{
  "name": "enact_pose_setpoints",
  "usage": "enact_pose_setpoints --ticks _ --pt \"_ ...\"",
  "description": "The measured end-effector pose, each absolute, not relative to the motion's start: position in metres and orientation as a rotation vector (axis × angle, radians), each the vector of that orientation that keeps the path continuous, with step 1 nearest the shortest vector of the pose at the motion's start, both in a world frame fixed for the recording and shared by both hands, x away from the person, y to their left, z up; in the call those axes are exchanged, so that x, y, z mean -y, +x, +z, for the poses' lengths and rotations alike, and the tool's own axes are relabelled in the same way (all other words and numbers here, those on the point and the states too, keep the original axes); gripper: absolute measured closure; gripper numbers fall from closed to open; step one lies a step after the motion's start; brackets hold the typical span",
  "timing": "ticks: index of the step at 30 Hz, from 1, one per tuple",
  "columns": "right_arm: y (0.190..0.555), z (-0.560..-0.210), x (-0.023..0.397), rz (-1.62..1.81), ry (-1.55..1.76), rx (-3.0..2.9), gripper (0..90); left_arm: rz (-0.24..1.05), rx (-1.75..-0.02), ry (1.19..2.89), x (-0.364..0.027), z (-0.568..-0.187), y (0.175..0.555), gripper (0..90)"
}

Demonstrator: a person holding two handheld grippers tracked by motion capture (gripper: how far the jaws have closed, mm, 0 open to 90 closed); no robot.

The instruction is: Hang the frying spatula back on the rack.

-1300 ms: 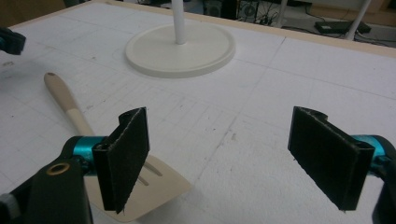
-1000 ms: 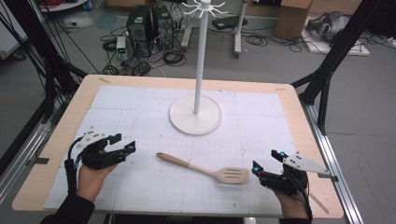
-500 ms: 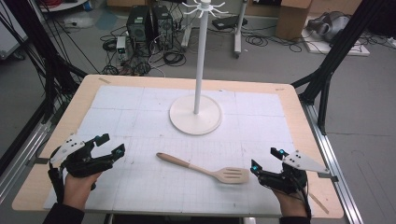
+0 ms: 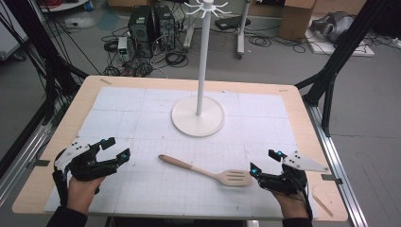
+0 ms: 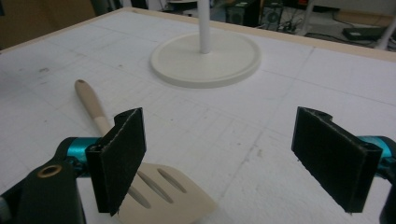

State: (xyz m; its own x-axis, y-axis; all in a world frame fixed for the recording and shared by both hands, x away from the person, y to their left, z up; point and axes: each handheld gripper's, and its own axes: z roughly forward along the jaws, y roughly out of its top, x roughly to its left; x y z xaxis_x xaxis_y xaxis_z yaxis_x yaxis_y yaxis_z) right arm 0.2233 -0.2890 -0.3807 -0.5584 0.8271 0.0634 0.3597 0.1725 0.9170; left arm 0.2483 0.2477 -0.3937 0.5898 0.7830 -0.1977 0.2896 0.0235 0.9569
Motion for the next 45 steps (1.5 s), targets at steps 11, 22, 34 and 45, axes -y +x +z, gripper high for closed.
enact_pose_setpoints --ticks 11,22,34,45 --pt "0.257 -0.379 0.23 1.37 0.9 -2.308 21.4 0.468 -0.943 1.576 -0.247 -0.397 0.25 22.7" --pt "0.294 -0.388 0.177 1.21 0.732 -2.625 36.5 0.461 -0.95 1.58 -0.25 -0.397 0.251 23.4" --pt "0.31 -0.405 0.154 1.037 0.682 -2.846 44.7 0.446 -0.954 1.591 -0.249 -0.398 0.252 24.5" --pt "0.311 -0.419 0.135 0.814 0.593 -2.988 56.9 0.436 -0.955 1.596 -0.247 -0.398 0.253 24.9"
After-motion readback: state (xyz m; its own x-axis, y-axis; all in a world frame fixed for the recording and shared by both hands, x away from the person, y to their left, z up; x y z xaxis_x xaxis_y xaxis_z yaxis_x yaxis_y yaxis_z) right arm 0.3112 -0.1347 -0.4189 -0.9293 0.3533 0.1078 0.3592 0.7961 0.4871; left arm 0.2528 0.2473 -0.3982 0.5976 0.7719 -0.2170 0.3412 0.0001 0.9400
